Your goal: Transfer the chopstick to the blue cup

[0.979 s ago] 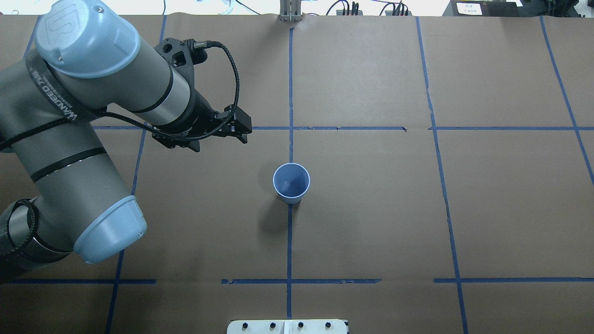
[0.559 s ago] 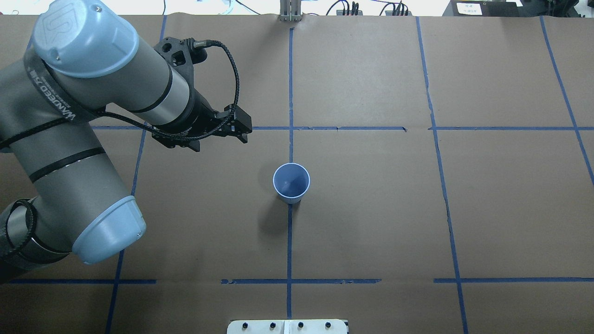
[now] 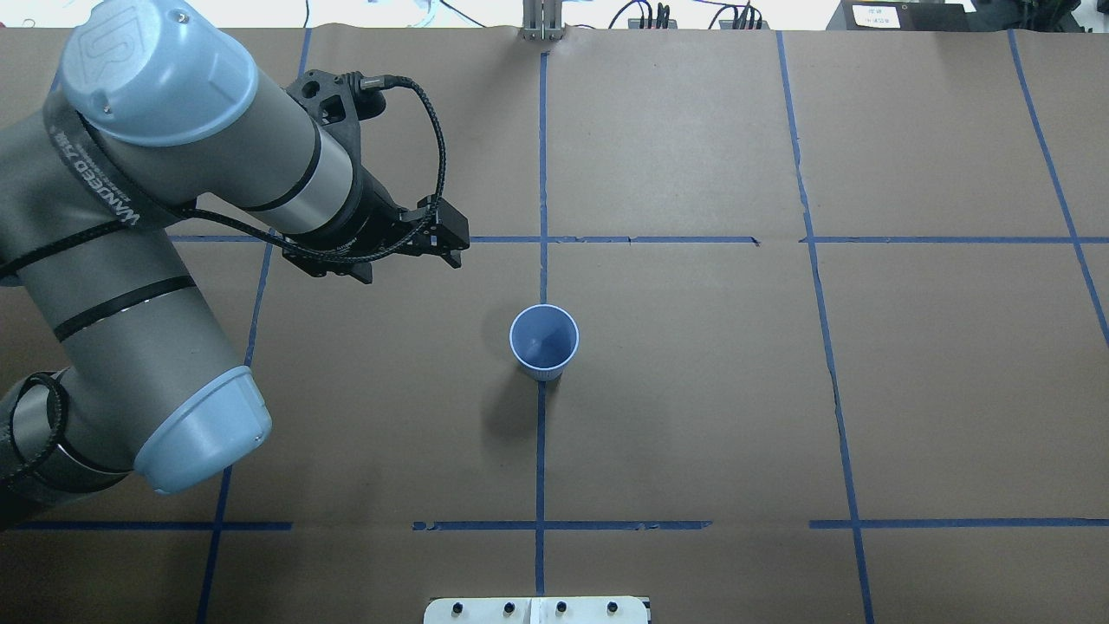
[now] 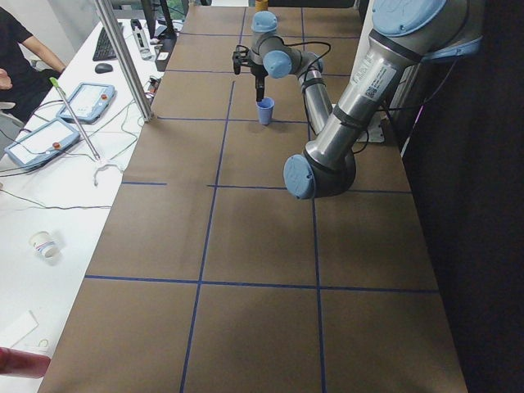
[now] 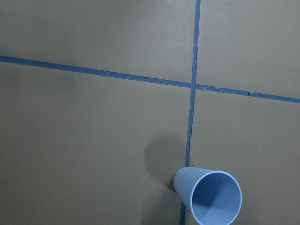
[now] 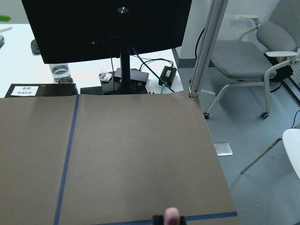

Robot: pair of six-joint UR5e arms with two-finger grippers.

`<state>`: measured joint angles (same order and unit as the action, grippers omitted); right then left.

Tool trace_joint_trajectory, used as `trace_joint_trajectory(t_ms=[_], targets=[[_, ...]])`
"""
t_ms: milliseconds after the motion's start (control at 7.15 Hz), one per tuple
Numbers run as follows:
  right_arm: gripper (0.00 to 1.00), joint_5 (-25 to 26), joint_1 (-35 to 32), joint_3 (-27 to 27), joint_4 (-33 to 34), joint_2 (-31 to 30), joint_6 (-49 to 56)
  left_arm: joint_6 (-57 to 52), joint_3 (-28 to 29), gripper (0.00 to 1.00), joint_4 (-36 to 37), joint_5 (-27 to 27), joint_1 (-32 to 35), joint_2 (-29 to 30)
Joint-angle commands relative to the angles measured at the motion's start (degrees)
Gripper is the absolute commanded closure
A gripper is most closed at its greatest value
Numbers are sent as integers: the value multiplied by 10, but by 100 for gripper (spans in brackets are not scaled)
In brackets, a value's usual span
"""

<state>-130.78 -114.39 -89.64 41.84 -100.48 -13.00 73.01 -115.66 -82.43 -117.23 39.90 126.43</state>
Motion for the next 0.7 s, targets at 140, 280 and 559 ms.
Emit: trace_joint_trajectory(t_ms=[140, 280, 559], targets=[[100, -101, 84, -70, 4, -2, -184, -6, -13, 0, -1, 2, 7, -20], [100, -99, 163, -129, 7, 13, -310, -8, -32, 0, -4, 1, 22, -49], [100, -94, 300, -184, 7, 94, -526, -91, -53, 0, 2, -4, 57, -87]])
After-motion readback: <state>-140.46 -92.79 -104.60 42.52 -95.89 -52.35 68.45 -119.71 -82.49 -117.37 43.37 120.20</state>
